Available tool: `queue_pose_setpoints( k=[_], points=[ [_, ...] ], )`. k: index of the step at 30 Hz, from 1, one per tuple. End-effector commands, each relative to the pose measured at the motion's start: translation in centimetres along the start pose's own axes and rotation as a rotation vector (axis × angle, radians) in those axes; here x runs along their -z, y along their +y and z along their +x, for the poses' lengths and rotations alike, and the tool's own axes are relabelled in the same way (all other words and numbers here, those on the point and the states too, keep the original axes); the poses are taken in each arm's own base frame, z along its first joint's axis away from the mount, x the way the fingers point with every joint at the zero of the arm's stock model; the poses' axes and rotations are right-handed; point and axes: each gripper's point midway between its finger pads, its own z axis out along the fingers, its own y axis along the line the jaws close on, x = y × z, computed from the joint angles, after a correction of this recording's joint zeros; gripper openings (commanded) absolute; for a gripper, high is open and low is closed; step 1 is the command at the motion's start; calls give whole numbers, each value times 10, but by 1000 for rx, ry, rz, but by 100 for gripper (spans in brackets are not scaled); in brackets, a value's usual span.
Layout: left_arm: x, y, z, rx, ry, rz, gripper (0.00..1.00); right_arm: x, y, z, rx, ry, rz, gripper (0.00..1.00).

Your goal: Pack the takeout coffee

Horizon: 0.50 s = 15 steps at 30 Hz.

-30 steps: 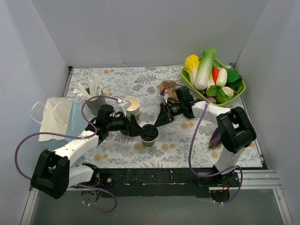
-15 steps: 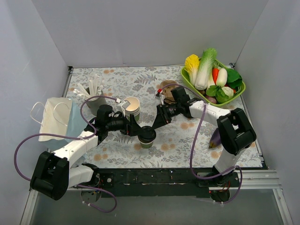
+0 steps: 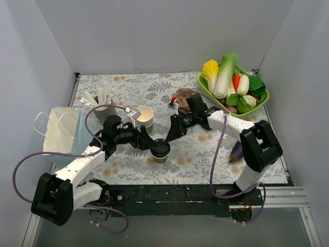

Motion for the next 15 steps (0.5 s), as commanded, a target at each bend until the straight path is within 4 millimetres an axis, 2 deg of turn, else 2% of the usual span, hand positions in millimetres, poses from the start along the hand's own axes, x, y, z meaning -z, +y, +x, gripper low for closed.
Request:
queue_pose_setpoints(
  k=[1,15],
  points=[
    [5,-4,0,-28,-11,11,86,5,17,-19,90,-26,-8,35],
    [5,7,2,-14,-19,-36,86,-1,25,-11,149,-1,18,35]
  ],
)
